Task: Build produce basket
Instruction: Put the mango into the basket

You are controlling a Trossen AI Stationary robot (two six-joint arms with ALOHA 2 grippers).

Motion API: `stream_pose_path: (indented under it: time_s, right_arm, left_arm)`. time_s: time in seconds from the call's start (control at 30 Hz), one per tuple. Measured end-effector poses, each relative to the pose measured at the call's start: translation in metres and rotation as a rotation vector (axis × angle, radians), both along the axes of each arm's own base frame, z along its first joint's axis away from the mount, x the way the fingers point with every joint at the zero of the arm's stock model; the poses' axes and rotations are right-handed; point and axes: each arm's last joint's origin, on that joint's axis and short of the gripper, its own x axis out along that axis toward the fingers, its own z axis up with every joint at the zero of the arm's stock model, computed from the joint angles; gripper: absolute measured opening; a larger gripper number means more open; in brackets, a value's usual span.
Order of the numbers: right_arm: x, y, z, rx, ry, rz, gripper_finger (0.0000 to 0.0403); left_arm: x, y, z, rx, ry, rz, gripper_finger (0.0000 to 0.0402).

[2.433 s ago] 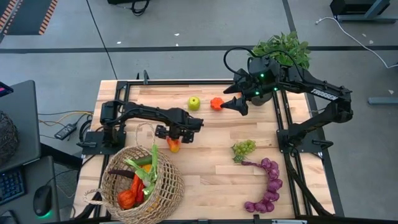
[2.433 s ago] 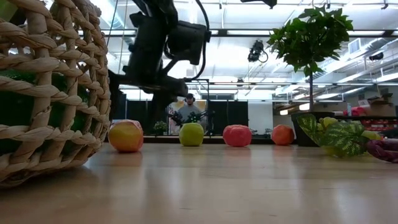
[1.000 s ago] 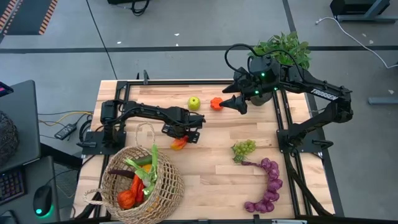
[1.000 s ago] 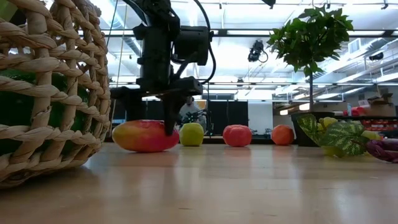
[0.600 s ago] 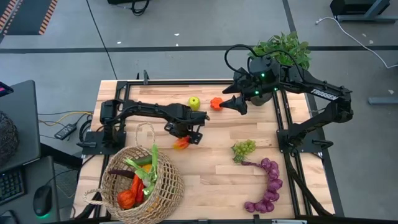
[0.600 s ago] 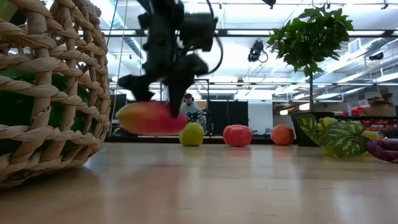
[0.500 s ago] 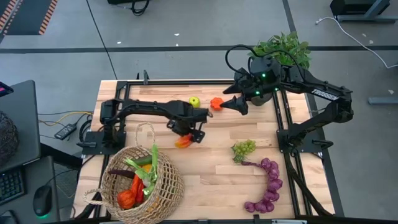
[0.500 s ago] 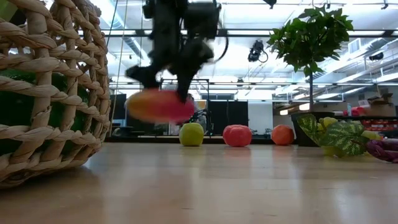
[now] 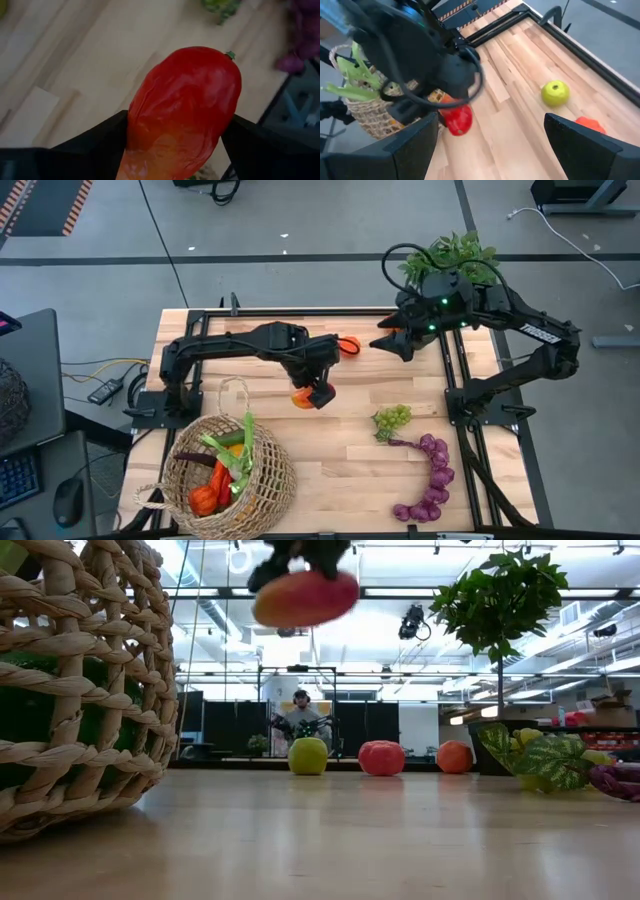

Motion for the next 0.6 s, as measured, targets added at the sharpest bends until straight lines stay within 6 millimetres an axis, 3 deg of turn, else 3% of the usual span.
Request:
stream_pose_path:
  time_s: [0.2, 0.43, 0.6]
  right_arm:
    - [-0.004, 0.014, 0.001, 0.064, 0.004, -0.036, 0.0366]
    - [0.004, 0.043, -0.003, 0.088, 0.019, -0.084, 0.0366]
    - [0.01, 0.066, -0.007, 0.137, 0.014, -0.143, 0.0366]
  left_arm:
    - [-0.013, -0.023, 0.033, 0.025, -0.019, -0.123, 0.0299]
    - [-0.04, -0.056, 0.078, 0.037, -0.094, -0.281, 0.0299]
    - [-0.068, -0.077, 0.099, 0.025, -0.15, -0.363, 0.0299]
